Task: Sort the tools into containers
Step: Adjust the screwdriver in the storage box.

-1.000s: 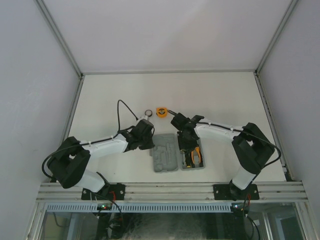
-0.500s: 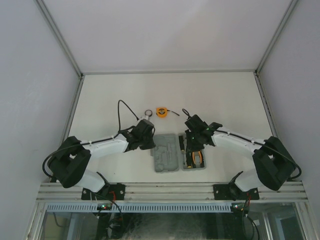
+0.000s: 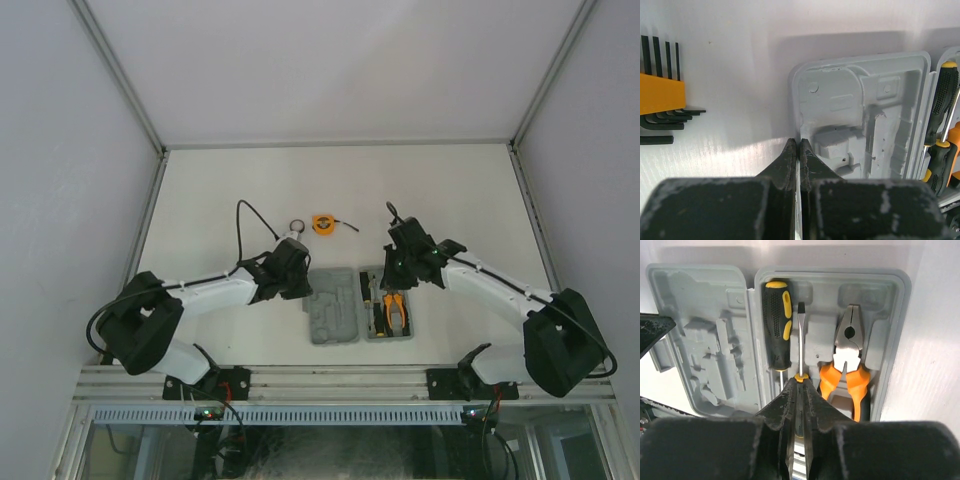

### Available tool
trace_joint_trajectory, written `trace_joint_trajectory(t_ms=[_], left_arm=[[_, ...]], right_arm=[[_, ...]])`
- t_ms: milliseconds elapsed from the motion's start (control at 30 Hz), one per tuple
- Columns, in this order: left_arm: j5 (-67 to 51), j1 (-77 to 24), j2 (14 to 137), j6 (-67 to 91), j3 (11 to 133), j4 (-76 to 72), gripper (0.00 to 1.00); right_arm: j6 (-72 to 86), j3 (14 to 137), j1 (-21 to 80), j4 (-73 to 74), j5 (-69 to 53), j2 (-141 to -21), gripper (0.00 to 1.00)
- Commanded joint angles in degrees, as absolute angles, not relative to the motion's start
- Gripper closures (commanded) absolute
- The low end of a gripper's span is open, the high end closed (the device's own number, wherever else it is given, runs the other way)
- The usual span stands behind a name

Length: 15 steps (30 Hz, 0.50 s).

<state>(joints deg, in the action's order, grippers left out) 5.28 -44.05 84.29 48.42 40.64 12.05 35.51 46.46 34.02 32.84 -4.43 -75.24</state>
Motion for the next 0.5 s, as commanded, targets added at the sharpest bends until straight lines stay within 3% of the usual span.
trace_joint_trajectory(t_ms=[0, 467], left_arm=[[4.1, -44.8, 85.7, 47.5, 42.3, 13.0, 1.0], [4.0, -44.8, 86.5, 46.6, 42.9, 13.6, 1.0]], right_arm=[[33.5, 49.5, 33.5, 28.9, -5.1, -78.3, 0.95], [32.2, 53.8, 33.5, 26.6, -2.0, -89.1, 0.99]])
